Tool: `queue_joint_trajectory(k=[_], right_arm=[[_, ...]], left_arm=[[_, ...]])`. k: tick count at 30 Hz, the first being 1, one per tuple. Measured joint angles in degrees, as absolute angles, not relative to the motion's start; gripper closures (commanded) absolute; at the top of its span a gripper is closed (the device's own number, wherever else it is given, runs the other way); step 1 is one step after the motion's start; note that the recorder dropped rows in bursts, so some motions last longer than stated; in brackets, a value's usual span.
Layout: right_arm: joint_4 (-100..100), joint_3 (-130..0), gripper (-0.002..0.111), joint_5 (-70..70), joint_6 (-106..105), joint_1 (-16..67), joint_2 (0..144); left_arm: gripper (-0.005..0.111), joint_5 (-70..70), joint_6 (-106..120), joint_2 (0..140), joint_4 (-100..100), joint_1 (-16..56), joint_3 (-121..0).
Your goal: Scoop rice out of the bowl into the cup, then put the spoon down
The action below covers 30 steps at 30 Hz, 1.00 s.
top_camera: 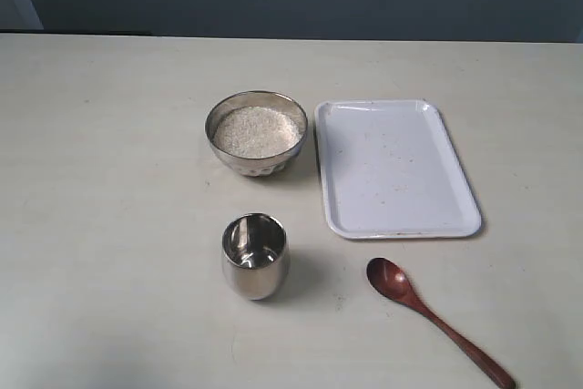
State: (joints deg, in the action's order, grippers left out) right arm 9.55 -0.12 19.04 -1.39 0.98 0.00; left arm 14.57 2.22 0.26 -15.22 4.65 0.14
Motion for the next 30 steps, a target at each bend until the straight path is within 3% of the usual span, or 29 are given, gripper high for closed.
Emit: queue_joint_trajectory(k=[13,18,25,30], right_arm=[[8.2,-0.1,0.109,18.7,-1.4,1.0,0.0],[0.7,-0.1,0.109,7.9,-1.1,1.0,0.0],[27.4,-0.1,0.109,-11.9,11.3,1.0,0.0],[36.8,-0.1,0.109,-15.2,12.0,1.0,0.0]], left_arm=[[0.106,14.6,2.2,0.3,-15.2,4.6,0.1],[0.106,14.6,2.2,0.3,-15.2,4.6,0.1],[0.106,14.6,2.2,0.3,-15.2,4.6,0.1],[0.106,14.6,2.2,0.3,-15.2,4.6,0.1]])
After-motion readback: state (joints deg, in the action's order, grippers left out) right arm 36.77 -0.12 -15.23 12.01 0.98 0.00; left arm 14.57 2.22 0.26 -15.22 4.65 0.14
